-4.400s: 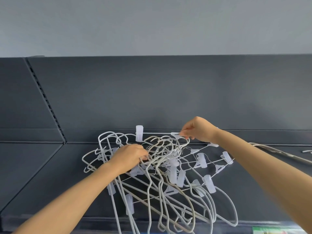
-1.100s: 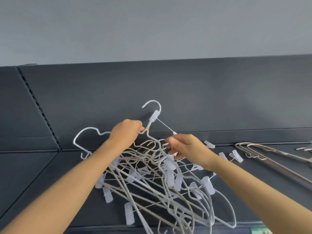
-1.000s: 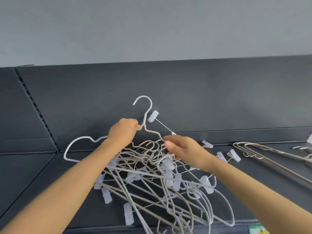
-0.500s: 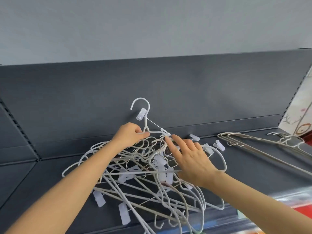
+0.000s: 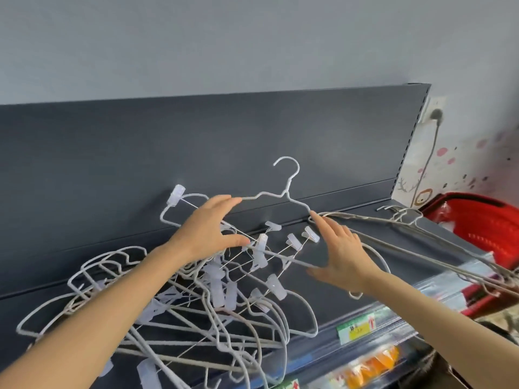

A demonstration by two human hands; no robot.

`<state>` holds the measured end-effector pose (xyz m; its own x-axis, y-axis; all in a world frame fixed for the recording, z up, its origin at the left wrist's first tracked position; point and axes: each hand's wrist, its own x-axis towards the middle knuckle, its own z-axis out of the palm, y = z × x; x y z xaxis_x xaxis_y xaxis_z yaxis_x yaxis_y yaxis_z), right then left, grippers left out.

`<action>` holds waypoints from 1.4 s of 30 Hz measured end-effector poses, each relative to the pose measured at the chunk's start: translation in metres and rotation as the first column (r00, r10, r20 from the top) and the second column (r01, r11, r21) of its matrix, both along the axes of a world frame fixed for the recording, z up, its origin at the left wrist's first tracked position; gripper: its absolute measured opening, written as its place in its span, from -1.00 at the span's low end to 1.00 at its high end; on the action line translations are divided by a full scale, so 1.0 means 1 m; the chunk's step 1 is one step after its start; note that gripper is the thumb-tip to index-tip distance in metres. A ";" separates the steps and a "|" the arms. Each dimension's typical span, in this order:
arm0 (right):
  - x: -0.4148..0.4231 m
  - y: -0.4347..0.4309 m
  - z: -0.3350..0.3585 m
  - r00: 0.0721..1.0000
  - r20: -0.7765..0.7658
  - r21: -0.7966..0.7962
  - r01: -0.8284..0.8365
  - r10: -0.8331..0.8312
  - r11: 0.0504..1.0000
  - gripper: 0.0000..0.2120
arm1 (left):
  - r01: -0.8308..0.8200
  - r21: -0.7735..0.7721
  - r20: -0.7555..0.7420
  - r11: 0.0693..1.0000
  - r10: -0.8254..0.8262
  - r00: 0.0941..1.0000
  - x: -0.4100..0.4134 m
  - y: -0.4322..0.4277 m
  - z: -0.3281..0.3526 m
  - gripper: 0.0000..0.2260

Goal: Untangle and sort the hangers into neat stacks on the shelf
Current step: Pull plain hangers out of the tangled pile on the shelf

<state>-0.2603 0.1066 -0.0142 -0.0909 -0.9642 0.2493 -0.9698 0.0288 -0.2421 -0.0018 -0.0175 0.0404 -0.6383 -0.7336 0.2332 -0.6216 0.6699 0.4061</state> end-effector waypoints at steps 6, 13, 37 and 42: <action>-0.106 0.006 0.001 0.968 0.107 0.012 0.226 -0.226 0.974 0.04 | 0.050 0.020 0.055 0.999 -0.051 0.997 -0.052 0.001 -0.010 -0.28; -0.206 0.015 -0.017 0.958 0.038 0.184 0.272 -0.283 0.945 0.04 | 0.094 0.108 0.101 0.990 -0.105 0.989 -0.118 0.002 -0.034 -0.33; -0.207 0.002 -0.032 0.998 0.055 0.248 -0.049 0.036 0.968 -0.07 | 0.021 0.191 0.155 0.981 -0.051 0.987 -0.141 0.013 -0.066 -0.36; -0.132 -0.012 -0.026 0.979 0.155 0.261 -0.166 0.129 0.951 -0.15 | -0.012 0.199 0.116 0.980 -0.011 0.993 -0.090 0.021 -0.063 -0.36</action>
<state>-0.3925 0.0946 -0.0402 0.0429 -0.9987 -0.0279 -0.9271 -0.0294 -0.3736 -0.0920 0.0031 -0.0223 -0.6519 -0.7583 0.0066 -0.6727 0.5823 0.4565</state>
